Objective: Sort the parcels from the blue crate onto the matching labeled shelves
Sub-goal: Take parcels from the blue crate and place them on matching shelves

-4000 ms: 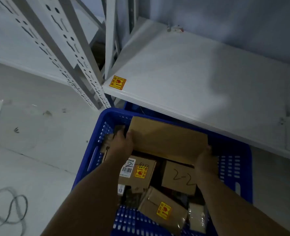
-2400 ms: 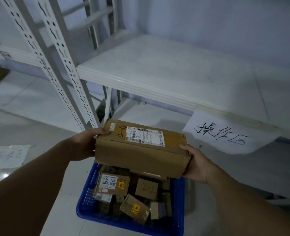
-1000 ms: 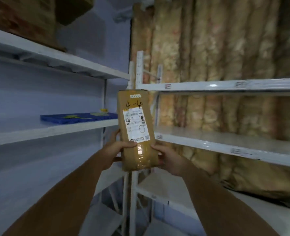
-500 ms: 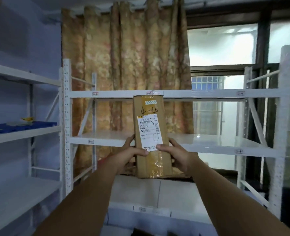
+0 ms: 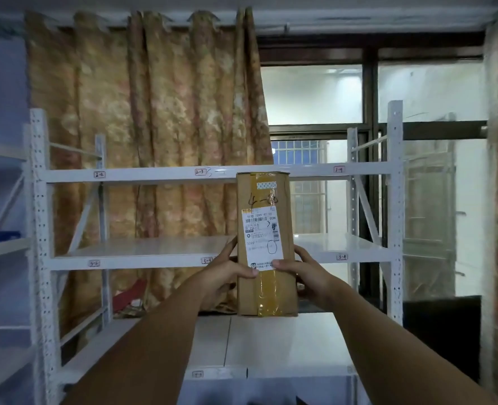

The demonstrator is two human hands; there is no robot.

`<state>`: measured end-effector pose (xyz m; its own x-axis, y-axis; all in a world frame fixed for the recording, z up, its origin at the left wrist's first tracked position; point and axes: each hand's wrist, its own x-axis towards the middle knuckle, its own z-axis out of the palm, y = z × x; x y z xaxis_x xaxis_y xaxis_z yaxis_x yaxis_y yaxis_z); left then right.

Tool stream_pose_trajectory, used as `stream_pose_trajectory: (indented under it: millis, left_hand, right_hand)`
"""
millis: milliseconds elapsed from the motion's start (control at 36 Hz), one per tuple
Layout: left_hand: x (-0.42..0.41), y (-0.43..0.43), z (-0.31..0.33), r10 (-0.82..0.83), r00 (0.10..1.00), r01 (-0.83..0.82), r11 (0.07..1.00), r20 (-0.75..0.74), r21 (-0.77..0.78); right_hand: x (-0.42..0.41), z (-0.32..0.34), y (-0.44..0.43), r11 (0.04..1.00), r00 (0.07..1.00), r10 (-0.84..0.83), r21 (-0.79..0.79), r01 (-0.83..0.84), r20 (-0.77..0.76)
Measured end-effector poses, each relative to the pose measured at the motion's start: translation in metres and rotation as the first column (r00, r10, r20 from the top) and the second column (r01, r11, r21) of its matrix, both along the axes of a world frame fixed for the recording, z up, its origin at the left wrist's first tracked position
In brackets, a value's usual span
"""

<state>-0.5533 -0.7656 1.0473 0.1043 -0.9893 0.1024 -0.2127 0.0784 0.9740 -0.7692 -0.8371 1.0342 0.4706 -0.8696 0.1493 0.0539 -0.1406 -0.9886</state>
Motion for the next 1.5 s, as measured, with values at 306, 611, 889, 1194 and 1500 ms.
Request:
stream_pose_trajectory:
  millis: [306, 611, 889, 1194, 1500]
  left_hand:
    - [0.0, -0.032, -0.036, -0.086, 0.984, 0.077, 0.995, 0.154, 0.067]
    - [-0.033, -0.068, -0.109, -0.167, 0.98, 0.151, 0.978, 0.104, 0.142]
    - [-0.063, -0.153, -0.176, -0.194, 0.98, 0.177, 0.951, 0.045, 0.253]
    - [-0.118, -0.322, -0.276, -0.103, 0.994, 0.085, 0.949, 0.043, 0.304]
    - [-0.137, -0.449, -0.316, 0.077, 0.996, -0.057, 0.938, -0.045, 0.342]
  right_hand:
    - [-0.03, -0.029, -0.019, 0.999, 0.974, 0.017, 0.033, -0.01, -0.225]
    - [-0.061, -0.095, -0.039, 0.97, 0.989, -0.048, 0.228, 0.08, -0.142]
    - [-0.092, -0.153, -0.121, 0.955, 0.96, -0.031, 0.276, 0.112, -0.28]
    - [-0.129, -0.236, -0.295, 0.96, 0.934, 0.023, 0.267, 0.079, -0.357]
    - [-0.135, -0.291, -0.427, 0.944, 0.965, 0.076, 0.331, 0.011, -0.249]
